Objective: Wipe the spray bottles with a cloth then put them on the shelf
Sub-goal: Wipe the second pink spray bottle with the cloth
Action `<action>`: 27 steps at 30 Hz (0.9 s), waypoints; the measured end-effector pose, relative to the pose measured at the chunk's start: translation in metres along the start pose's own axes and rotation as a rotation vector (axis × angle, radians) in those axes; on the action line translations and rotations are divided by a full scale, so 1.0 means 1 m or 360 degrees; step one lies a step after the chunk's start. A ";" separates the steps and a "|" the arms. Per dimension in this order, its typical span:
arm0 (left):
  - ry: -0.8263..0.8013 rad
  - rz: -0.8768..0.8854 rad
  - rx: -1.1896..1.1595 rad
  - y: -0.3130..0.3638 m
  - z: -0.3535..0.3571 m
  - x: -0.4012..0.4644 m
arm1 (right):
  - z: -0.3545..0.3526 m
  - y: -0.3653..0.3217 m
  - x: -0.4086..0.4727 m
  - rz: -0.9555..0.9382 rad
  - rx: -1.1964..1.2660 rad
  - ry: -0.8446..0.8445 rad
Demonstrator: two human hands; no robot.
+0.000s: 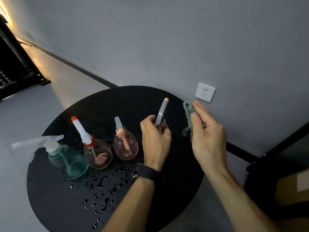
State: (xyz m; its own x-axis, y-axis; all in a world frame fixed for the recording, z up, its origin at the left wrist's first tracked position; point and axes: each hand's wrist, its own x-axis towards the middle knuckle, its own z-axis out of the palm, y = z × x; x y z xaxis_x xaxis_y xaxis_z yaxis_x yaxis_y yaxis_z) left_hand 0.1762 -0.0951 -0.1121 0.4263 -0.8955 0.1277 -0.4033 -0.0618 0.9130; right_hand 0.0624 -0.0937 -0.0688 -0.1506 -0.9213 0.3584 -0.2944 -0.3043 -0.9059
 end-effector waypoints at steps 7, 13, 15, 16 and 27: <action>-0.0163 -0.0100 -0.0049 -0.021 0.011 0.019 | -0.002 0.005 0.002 0.0025 0.0010 0.0007; -0.0199 -0.0076 -0.0009 -0.026 0.005 0.023 | -0.002 0.004 0.002 0.0038 -0.0002 0.0000; -0.0209 -0.0078 -0.0025 -0.024 0.002 0.021 | -0.002 0.004 0.002 0.0044 0.0002 -0.0005; -0.0211 -0.0097 -0.0062 -0.022 0.000 0.020 | -0.002 0.005 0.002 0.0047 0.0004 -0.0006; -0.0281 -0.0070 -0.0718 0.038 -0.055 0.006 | 0.004 -0.022 -0.005 -0.0216 0.0088 -0.0176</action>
State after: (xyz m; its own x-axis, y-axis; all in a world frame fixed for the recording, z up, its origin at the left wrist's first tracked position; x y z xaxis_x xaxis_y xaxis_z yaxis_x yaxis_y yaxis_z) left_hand 0.2080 -0.0789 -0.0549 0.2752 -0.9599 0.0534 0.0201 0.0613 0.9979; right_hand 0.0737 -0.0836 -0.0511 -0.0072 -0.8911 0.4538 -0.2521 -0.4376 -0.8631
